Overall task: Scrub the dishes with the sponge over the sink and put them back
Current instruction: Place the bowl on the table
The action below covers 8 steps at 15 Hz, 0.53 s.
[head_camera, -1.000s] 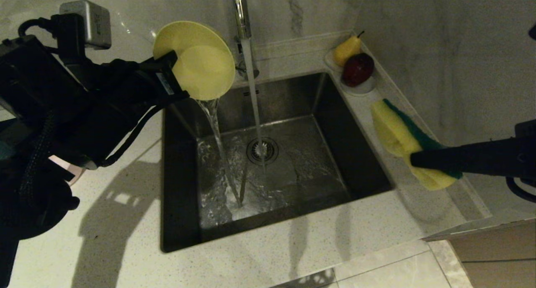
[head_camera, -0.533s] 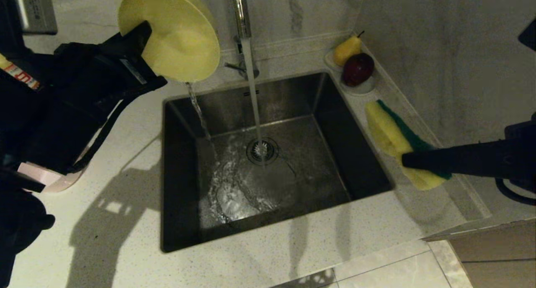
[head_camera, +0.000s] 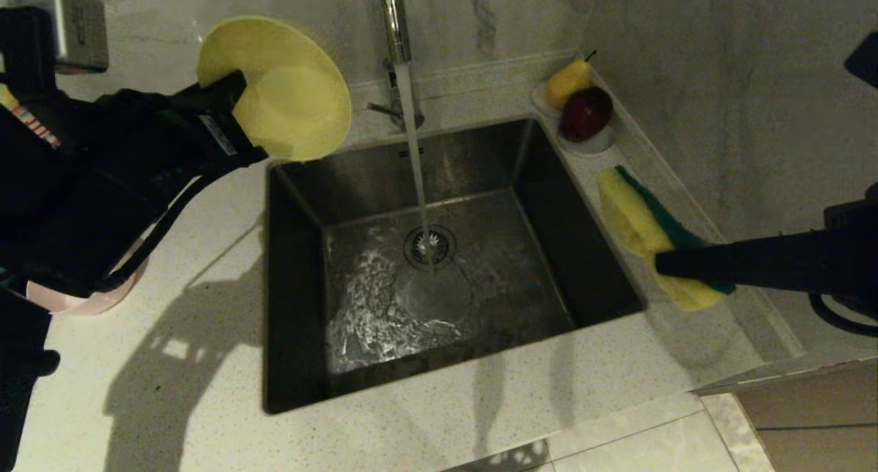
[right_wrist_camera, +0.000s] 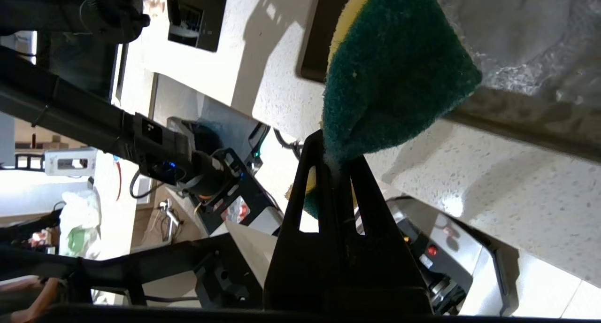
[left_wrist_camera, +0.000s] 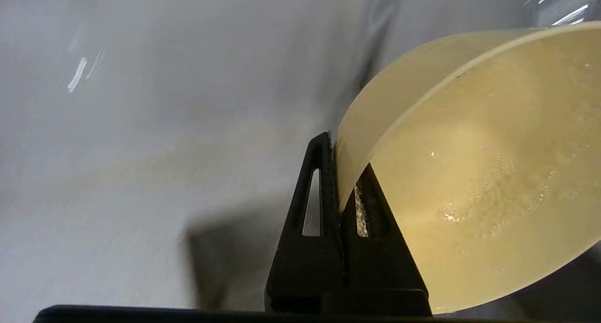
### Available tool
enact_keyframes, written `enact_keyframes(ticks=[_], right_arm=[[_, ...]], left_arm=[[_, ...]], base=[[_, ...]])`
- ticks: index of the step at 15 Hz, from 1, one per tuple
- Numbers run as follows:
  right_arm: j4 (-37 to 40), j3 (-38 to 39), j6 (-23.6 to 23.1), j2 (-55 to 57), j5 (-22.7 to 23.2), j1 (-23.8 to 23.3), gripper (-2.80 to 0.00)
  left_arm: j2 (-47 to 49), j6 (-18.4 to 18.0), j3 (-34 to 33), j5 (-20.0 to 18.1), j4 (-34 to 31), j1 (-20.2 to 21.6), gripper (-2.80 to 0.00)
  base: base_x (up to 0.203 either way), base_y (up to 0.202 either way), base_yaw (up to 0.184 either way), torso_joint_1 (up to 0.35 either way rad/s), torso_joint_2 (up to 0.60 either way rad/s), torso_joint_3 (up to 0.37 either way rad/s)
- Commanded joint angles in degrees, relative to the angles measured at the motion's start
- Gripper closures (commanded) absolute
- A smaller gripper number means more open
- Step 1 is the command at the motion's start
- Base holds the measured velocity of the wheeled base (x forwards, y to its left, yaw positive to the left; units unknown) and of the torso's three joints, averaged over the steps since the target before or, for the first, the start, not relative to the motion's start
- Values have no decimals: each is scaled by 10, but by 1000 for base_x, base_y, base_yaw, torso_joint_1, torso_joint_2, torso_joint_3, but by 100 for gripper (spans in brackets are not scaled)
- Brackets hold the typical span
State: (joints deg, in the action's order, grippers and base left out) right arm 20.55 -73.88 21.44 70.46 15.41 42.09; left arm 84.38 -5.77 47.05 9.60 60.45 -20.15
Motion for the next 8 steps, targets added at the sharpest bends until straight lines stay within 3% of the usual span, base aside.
enact_keyframes(ticks=[1, 5, 7, 8], right_arm=[[4, -2, 0, 0, 1, -20, 0], [5, 6, -1, 3, 1, -42, 0], [4, 17, -3, 6, 1, -53, 0], [3, 21, -9, 13, 1, -66, 0]], left_arm=[[-29, 49, 27, 55, -195, 5, 0], [-71, 163, 122, 74, -564, 36, 0], [-69, 218, 156, 77, -678, 98, 0], [-68, 271, 165, 77, -709, 117, 0]], base=[[0, 0, 0, 0, 0, 0], [0, 0, 0, 0, 0, 0], [0, 0, 0, 0, 0, 0], [0, 0, 0, 0, 0, 0]])
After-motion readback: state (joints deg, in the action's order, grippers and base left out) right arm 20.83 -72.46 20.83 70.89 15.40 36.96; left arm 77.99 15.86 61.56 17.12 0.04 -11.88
